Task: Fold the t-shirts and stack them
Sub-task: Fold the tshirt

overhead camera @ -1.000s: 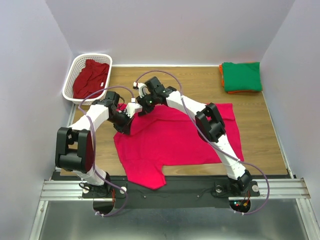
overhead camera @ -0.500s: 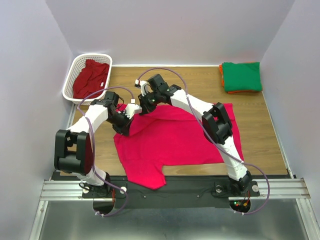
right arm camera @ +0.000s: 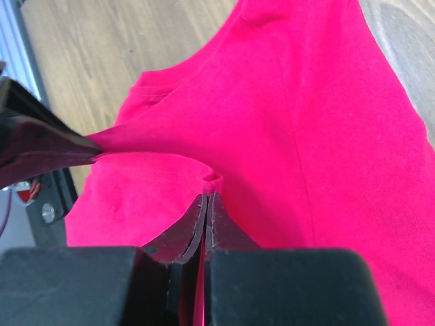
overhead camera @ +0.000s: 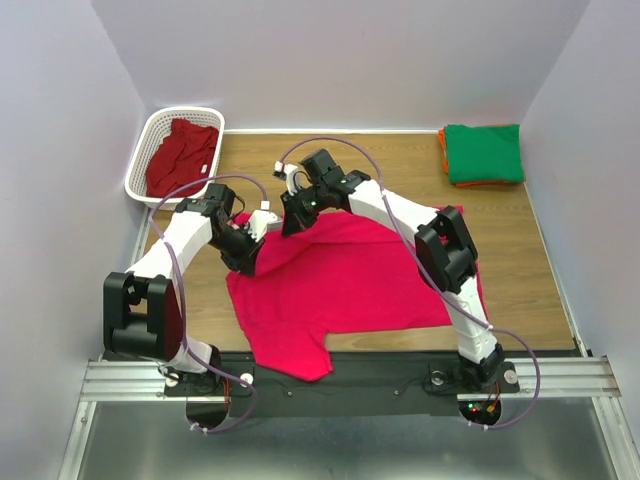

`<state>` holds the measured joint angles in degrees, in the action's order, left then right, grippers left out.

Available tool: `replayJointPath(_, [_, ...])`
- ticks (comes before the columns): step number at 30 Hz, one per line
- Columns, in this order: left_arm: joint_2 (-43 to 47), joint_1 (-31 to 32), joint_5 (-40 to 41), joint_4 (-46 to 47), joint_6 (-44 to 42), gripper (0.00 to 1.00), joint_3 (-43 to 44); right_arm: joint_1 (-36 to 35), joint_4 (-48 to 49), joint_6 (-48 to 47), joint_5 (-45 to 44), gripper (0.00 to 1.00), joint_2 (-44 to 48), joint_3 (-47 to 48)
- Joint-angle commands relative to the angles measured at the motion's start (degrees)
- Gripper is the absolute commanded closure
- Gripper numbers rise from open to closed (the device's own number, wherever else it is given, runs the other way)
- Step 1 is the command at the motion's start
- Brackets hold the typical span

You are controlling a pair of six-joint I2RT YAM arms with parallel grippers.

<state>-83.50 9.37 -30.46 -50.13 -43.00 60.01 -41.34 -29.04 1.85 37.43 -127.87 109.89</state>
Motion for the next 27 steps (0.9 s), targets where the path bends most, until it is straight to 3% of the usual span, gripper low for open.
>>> replayJointPath(1, [2.2, 0.0, -2.0, -5.1, -2.0, 1.0, 2.1, -0.6, 2.0, 0.1, 2.3, 0.99, 4.6, -1.4])
replayJointPath(12, [-0.3, 0.0, -1.4, -4.5, -3.0, 0.99, 0.8, -0.8, 2.0, -1.2, 4.2, 0.99, 3.9, -6.2])
replayJointPath(13, [-0.5, 0.1, -1.2, -4.4, -3.1, 0.95, 0.6, -0.9, 2.0, -1.2, 4.4, 0.99, 3.5, -6.7])
replayJointPath(14, [-1.1, 0.1, -1.2, -4.5, -3.9, 0.83, 0.5, -1.0, 2.0, -1.2, 4.4, 0.99, 3.4, -7.4])
replayJointPath(17, [-1.4, 0.1, -1.9, -6.5, -6.5, 0.59, 2.3, -1.0, 1.8, -1.3, 4.1, 0.87, 4.6, -9.0])
replayJointPath(19, [-1.0, 0.0, -2.8, -7.3, -6.9, 0.54, 3.7, -0.8, 1.6, -2.9, 2.7, 0.66, 6.4, -9.8])
replayJointPath(21, [-1.5, 0.0, -2.9, -7.3, -6.7, 0.5, 6.2, 1.3, 1.0, -3.7, 1.8, 0.55, 9.7, -11.0])
replayJointPath(27, [-6.7, -0.9, -2.2, 3.4, 1.3, 0.5, 10.7, 13.9, -3.9, -5.8, 1.5, 0.57, 16.2, -16.2])
